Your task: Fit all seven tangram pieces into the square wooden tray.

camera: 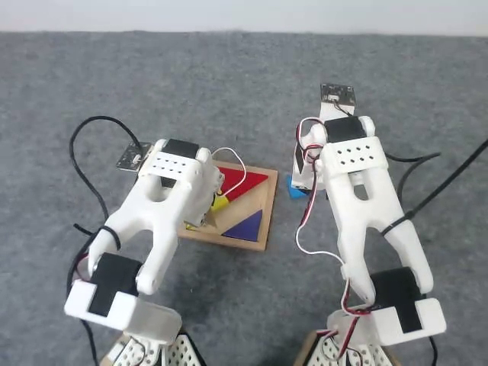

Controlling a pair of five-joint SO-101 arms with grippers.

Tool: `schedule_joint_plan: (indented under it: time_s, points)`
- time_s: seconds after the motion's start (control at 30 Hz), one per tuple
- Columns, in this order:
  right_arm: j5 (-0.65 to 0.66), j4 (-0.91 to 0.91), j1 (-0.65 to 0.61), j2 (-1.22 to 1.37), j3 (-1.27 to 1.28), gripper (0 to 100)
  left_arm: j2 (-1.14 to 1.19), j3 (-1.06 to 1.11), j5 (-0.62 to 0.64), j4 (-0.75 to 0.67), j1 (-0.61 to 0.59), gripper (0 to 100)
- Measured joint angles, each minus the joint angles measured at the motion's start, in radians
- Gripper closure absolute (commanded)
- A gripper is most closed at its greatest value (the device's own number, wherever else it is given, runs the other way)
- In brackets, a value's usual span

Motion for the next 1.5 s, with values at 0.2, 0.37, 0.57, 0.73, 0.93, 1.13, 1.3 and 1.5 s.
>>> schedule_joint_plan:
  time_s: [0.2,0.37,0.57,0.73,0.93,1.13,1.3,1.5]
  points:
    - [0.0,0.0,0.0,0.0,0.0,86.5,0.0,0.0,0.0,0.0,0.0,72]
    - [0.0,0.0,0.0,0.0,0.0,86.5,0.0,0.0,0.0,0.0,0.0,72]
    - [0.0,0.0,0.0,0.0,0.0,86.7,0.0,-0.02,0.0,0.103,0.0,72]
    - [0.0,0.0,0.0,0.0,0.0,87.0,0.0,-0.1,0.0,0.273,-0.015,72]
    - [0.0,0.0,0.0,-0.028,0.006,92.8,0.0,-0.172,-0.075,0.299,-0.21,72]
    - [0.0,-0.009,0.0,-0.12,0.068,92.9,0.0,-0.187,-0.548,0.193,-0.525,72]
    - [0.0,-0.121,-0.084,-0.135,0.178,92.8,0.0,-0.144,-0.965,0.066,-0.621,74]
    - [0.0,-0.293,-0.196,-0.135,0.305,79.8,0.0,-0.081,-1.112,-0.064,-0.624,86]
